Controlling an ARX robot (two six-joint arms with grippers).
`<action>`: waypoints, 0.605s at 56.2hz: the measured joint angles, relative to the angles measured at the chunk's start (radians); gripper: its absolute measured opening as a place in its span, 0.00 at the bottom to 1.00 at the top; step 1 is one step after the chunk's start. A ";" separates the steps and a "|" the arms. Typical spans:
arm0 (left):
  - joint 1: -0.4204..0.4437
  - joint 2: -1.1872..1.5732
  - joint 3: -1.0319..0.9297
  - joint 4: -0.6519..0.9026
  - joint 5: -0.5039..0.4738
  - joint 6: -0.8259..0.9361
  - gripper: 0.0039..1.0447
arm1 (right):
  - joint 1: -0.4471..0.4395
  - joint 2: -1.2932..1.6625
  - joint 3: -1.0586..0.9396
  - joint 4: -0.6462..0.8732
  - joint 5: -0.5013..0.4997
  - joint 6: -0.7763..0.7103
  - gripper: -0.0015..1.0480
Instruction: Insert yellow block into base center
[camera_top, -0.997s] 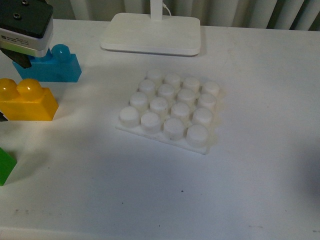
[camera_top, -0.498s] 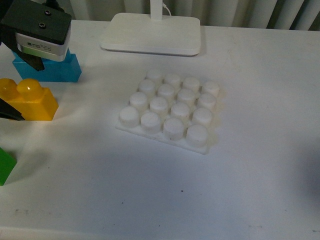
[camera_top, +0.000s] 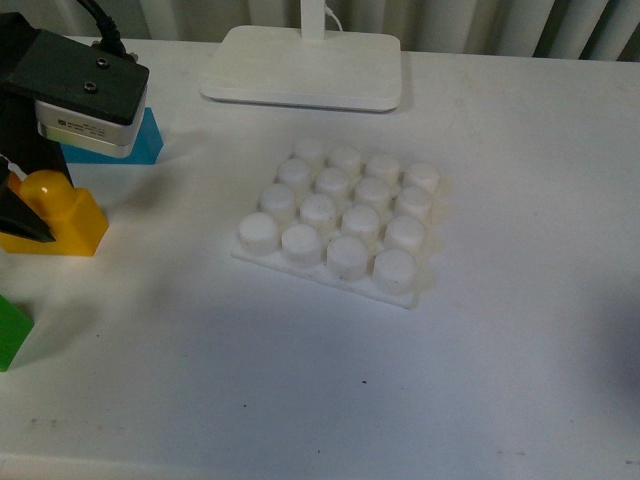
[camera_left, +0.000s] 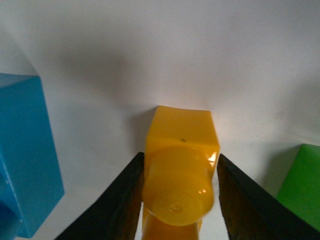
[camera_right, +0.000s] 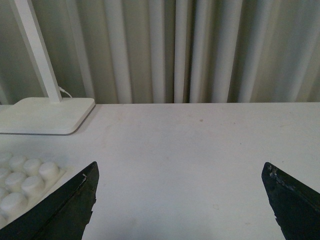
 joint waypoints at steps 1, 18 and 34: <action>0.000 -0.002 0.000 -0.008 0.000 0.000 0.34 | 0.000 0.000 0.000 0.000 0.000 0.000 0.91; -0.029 -0.048 0.045 -0.013 0.087 -0.032 0.30 | 0.000 0.000 0.000 0.000 0.000 0.000 0.91; -0.229 -0.012 0.190 0.064 0.151 -0.150 0.30 | 0.000 0.000 0.000 0.000 0.000 0.000 0.91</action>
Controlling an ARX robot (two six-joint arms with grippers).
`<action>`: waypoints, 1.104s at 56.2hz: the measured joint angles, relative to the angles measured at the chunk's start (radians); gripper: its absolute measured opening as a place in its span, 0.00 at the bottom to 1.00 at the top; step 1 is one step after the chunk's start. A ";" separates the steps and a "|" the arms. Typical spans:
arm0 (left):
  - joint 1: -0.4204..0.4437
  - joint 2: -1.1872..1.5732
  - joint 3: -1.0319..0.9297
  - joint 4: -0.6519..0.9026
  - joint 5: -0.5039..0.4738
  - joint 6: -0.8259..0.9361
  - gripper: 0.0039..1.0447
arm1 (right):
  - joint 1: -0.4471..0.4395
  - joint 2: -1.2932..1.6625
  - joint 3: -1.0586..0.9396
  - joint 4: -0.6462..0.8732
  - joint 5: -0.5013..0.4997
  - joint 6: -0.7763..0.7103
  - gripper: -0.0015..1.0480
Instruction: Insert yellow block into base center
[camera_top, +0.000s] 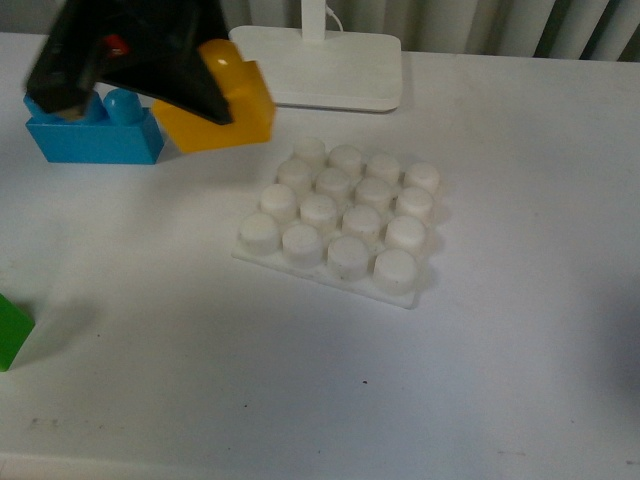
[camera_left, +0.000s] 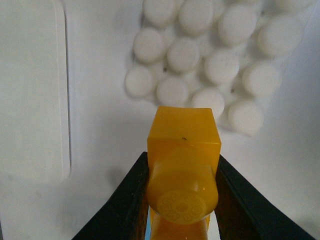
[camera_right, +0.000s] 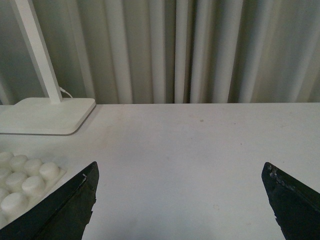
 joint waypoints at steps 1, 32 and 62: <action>-0.016 0.007 0.007 0.003 0.000 -0.007 0.30 | 0.000 0.000 0.000 0.000 0.000 0.000 0.91; -0.199 0.209 0.187 -0.022 -0.045 -0.042 0.29 | 0.000 0.000 0.000 0.000 0.000 0.000 0.91; -0.166 0.259 0.243 -0.060 -0.054 -0.018 0.29 | 0.000 0.000 0.000 0.000 0.000 0.000 0.91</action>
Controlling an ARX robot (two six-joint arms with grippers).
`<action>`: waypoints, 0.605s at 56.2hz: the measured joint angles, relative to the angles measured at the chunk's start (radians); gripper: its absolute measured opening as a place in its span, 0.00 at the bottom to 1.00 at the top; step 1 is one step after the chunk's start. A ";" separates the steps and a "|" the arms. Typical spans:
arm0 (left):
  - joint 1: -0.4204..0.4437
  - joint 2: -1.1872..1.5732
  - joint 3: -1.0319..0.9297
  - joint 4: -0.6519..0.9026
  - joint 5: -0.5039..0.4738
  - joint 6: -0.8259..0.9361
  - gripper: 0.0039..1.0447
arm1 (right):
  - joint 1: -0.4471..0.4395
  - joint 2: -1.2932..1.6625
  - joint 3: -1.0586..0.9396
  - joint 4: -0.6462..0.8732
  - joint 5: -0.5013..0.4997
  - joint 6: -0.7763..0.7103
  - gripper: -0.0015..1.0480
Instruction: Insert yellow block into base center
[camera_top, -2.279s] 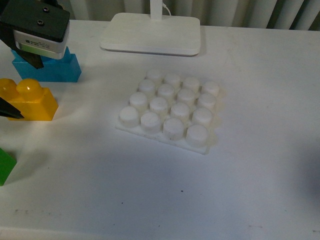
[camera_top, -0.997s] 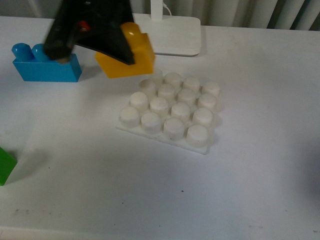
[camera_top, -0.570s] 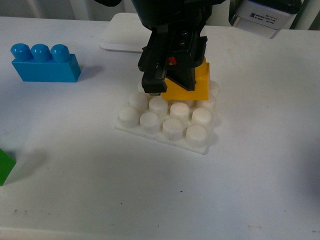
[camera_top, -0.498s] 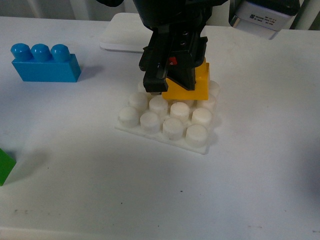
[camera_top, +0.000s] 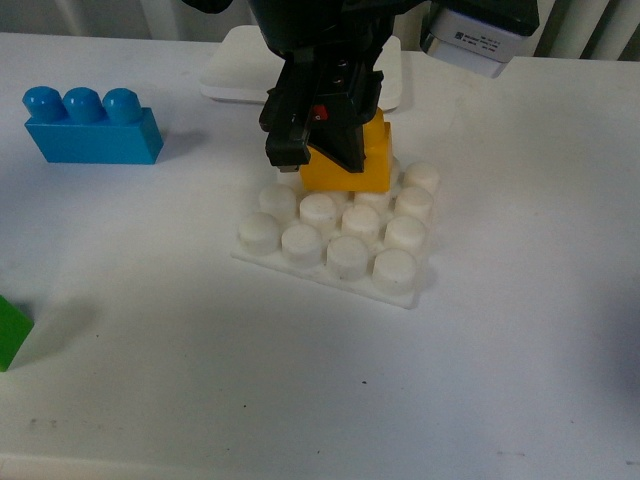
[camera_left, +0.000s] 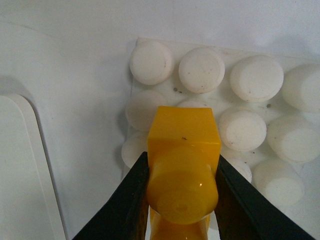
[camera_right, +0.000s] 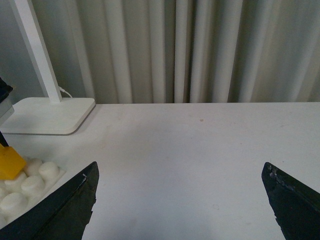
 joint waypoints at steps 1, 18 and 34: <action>0.000 0.002 0.000 0.000 0.000 0.002 0.29 | 0.000 0.000 0.000 0.000 0.000 0.000 0.91; -0.009 0.009 -0.008 0.010 -0.016 0.013 0.29 | 0.000 0.000 0.000 0.000 0.000 0.000 0.91; -0.021 0.021 -0.036 0.043 -0.075 0.040 0.29 | 0.000 0.000 0.000 0.000 0.000 0.000 0.91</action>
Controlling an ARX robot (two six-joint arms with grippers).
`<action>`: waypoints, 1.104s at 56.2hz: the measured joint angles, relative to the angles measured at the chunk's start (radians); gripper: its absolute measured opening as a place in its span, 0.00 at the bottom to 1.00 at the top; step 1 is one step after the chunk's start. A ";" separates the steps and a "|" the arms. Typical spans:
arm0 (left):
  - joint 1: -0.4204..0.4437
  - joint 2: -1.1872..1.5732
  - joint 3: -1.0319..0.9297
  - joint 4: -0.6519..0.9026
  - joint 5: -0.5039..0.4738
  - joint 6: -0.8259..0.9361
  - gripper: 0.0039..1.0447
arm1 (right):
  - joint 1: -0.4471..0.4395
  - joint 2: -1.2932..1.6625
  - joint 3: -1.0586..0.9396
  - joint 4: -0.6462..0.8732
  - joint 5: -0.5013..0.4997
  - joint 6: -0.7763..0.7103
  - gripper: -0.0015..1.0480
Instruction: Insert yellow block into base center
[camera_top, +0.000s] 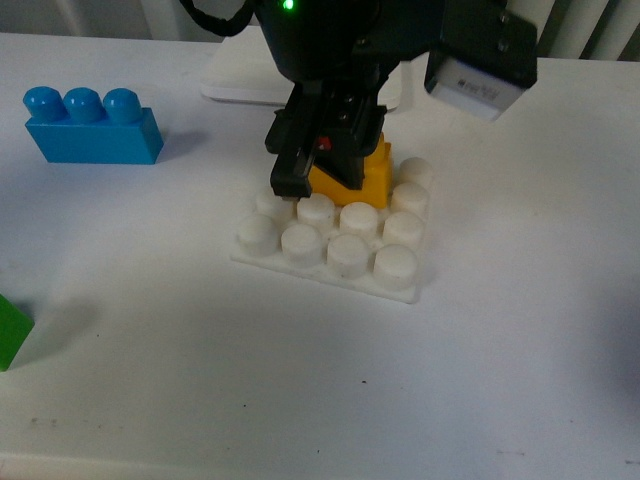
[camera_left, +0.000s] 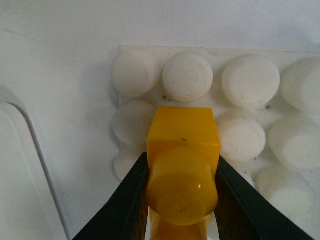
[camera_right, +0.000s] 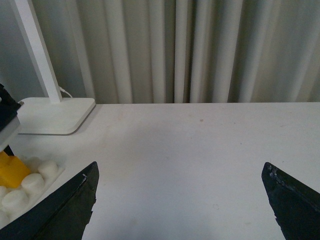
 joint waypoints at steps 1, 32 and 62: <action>0.000 0.002 0.000 0.002 0.000 0.000 0.29 | 0.000 0.000 0.000 0.000 0.000 0.000 0.91; 0.000 0.005 -0.015 0.039 0.003 -0.010 0.39 | 0.000 0.000 0.000 0.000 0.000 0.000 0.91; 0.087 -0.376 -0.231 0.316 0.069 -0.050 0.94 | 0.000 0.000 0.000 0.000 0.000 0.000 0.91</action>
